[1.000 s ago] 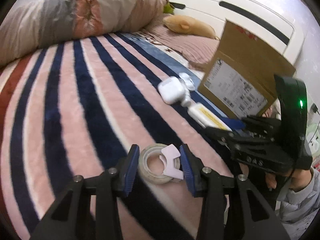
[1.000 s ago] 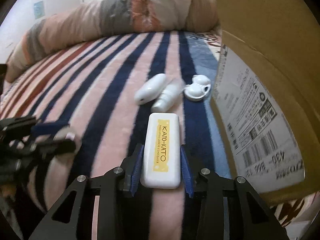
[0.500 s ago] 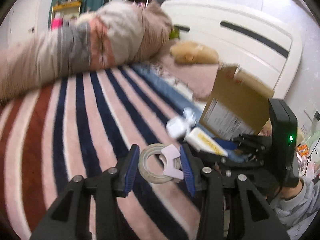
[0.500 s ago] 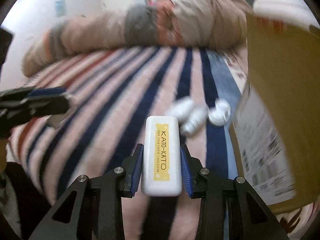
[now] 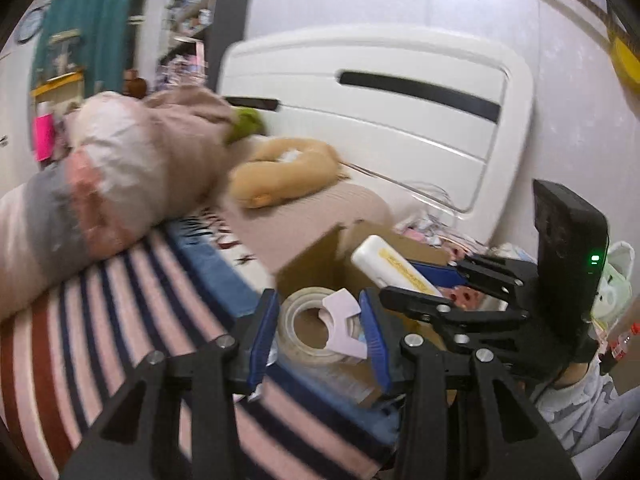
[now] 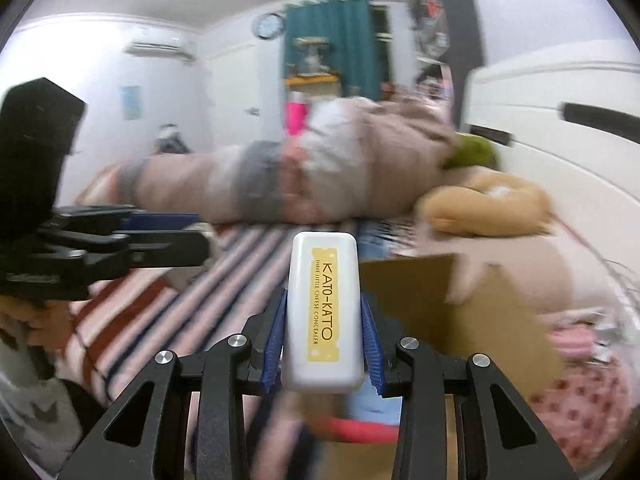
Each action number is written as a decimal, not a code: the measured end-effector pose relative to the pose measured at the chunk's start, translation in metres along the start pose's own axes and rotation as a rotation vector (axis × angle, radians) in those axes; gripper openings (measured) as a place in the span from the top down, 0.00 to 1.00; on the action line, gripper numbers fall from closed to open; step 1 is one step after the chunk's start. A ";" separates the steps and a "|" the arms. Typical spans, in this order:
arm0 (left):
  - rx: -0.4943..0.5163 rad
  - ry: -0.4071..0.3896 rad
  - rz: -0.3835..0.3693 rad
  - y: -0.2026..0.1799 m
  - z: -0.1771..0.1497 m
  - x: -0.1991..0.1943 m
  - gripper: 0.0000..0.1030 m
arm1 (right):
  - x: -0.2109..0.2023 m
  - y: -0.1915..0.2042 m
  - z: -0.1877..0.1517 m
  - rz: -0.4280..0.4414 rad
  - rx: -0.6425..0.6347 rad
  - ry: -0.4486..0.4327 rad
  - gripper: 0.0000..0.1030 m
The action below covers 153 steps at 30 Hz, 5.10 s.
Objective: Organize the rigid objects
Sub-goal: 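Carry the white tube and tape roll into the box with both grippers, then grasp the white earbud case with the left gripper while the right grasps the small white bottle, then carry the earbud case and white bottle into the box and open both grippers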
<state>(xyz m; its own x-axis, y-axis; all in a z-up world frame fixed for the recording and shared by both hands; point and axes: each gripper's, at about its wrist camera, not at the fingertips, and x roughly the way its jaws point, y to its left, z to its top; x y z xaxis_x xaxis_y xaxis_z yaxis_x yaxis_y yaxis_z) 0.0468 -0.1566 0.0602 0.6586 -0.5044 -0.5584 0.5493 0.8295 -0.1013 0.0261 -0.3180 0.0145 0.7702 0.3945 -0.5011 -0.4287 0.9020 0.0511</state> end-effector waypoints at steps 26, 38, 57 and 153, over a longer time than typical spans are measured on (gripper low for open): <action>0.049 0.309 0.087 -0.019 0.033 0.157 0.62 | 0.070 -0.084 -0.015 0.017 -0.085 0.217 0.68; 0.002 0.215 0.126 0.006 0.025 0.096 0.40 | 0.075 -0.066 -0.012 0.050 -0.050 0.248 0.67; -0.190 0.196 0.157 0.131 -0.100 0.027 0.36 | 0.042 0.091 0.007 0.268 -0.123 0.157 0.52; 0.020 0.261 0.085 -0.024 0.028 0.145 0.62 | 0.030 -0.084 -0.030 -0.053 -0.024 0.084 0.79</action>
<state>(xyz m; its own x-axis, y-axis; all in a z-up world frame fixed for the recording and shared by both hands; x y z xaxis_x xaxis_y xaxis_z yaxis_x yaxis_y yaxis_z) 0.1437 -0.2562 0.0046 0.5492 -0.3521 -0.7579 0.5095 0.8599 -0.0303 0.0710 -0.3874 -0.0306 0.7506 0.3292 -0.5729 -0.4001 0.9164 0.0024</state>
